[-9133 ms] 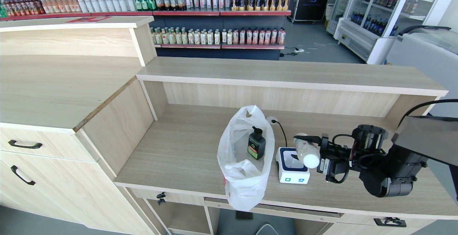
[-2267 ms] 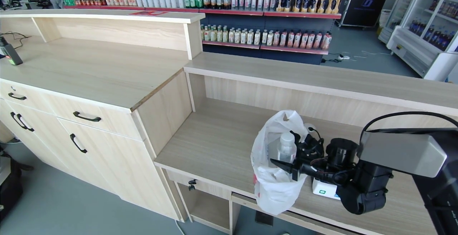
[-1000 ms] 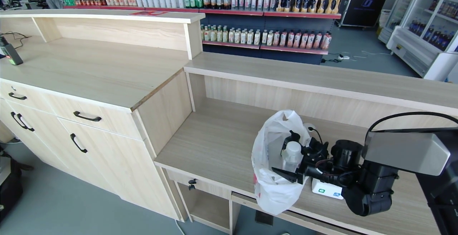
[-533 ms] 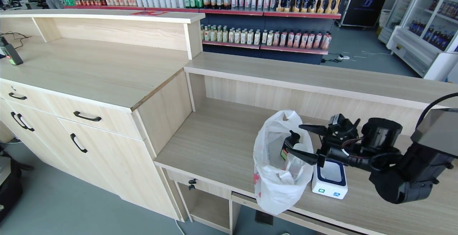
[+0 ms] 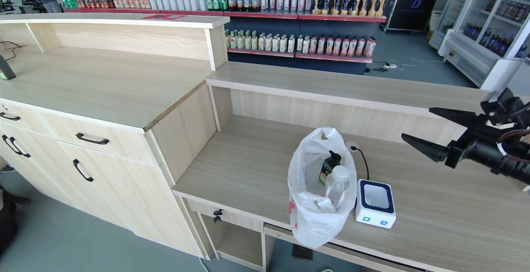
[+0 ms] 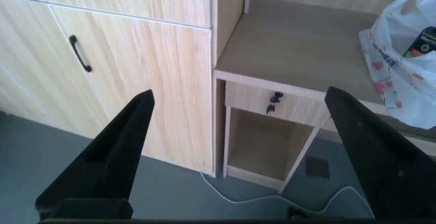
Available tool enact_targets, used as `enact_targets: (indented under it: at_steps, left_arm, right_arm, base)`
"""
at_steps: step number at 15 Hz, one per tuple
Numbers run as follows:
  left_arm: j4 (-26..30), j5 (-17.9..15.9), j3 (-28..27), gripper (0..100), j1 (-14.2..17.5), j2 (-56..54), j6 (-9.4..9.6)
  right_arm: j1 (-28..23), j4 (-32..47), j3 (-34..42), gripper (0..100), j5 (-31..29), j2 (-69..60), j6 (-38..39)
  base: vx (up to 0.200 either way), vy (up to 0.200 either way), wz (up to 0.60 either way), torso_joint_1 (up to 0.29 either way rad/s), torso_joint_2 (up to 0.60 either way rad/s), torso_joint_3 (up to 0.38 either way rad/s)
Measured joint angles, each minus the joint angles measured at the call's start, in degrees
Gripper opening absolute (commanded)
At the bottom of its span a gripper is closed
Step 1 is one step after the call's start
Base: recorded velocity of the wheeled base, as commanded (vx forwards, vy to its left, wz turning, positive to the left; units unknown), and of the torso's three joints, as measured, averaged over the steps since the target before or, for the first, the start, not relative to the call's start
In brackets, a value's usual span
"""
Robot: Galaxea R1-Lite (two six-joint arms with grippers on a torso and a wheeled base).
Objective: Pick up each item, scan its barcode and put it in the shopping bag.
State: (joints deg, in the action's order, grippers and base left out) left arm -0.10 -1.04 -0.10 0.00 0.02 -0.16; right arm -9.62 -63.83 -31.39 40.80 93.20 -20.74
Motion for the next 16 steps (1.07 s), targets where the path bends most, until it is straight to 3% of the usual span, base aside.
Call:
enact_targets:
  at_steps: [2, 5, 8, 11, 16]
  left_arm:
    - [0.0, 0.0, 0.0, 100, 0.0, 0.0, 0.00]
    - [0.0, 0.0, 0.0, 100, 0.0, 0.0, 0.00]
    - [0.0, 0.0, 0.0, 100, 0.0, 0.0, 0.00]
    - [0.0, 0.0, 0.0, 100, 0.0, 0.0, 0.00]
    - [0.0, 0.0, 0.0, 100, 0.0, 0.0, 0.00]
  right_arm:
    - [-2.6, 2.8, -0.7, 100, -2.6, -4.7, 0.0]
    - [-3.3, 8.7, -1.2, 100, -13.9, -10.2, 3.1]
    - [-3.3, 16.7, -0.8, 100, -19.1, -15.6, 5.5]
    - [-3.1, 24.5, 1.1, 100, -22.3, -22.3, 9.0]
    - [-0.1, 24.7, 14.3, 100, -23.1, -37.5, 14.3]
  base:
    - [0.000, 0.000, -0.60, 0.005, 0.00, 0.002]
    - [0.000, 0.000, -0.60, 0.001, 0.00, 0.007]
    - [0.000, 0.000, -0.60, 0.001, 0.00, 0.004]
    - [0.000, 0.000, 0.00, 0.000, 0.00, 0.000]
    - [0.000, 0.000, 0.00, 0.000, 0.00, 0.000]
